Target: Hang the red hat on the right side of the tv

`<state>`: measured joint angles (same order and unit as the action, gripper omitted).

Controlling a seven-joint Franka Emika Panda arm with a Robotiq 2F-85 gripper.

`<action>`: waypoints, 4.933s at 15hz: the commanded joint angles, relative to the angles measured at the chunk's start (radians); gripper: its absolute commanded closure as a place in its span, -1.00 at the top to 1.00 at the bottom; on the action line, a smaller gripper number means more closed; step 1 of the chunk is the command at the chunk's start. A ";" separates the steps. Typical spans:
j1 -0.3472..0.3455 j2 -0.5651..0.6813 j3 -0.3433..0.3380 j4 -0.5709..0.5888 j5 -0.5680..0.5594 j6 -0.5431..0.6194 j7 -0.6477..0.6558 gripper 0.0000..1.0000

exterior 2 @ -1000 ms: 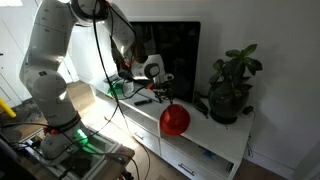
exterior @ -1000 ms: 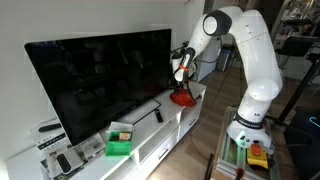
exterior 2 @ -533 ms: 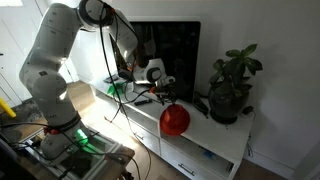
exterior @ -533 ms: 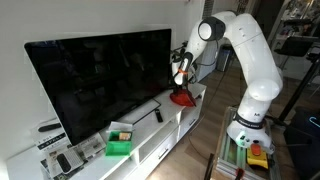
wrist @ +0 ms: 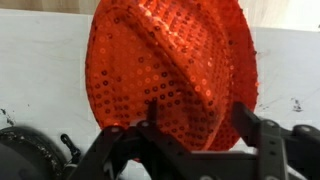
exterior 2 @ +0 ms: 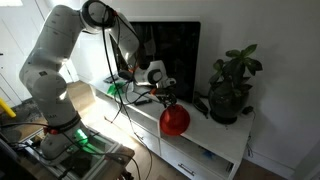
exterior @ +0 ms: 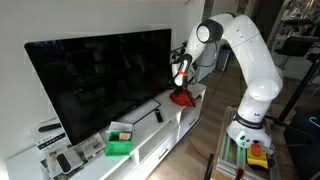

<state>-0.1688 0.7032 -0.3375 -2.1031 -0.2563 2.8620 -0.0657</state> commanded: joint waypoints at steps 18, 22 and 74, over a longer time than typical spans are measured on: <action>0.011 -0.178 -0.169 -0.111 -0.028 0.004 0.042 -0.97; 0.109 -0.287 -0.306 -0.151 -0.136 0.020 0.094 -0.97; 0.899 -0.791 -1.155 -0.055 -0.868 0.273 0.317 -0.97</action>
<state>0.7209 0.0115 -1.4942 -2.1761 -1.0980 3.1281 0.2892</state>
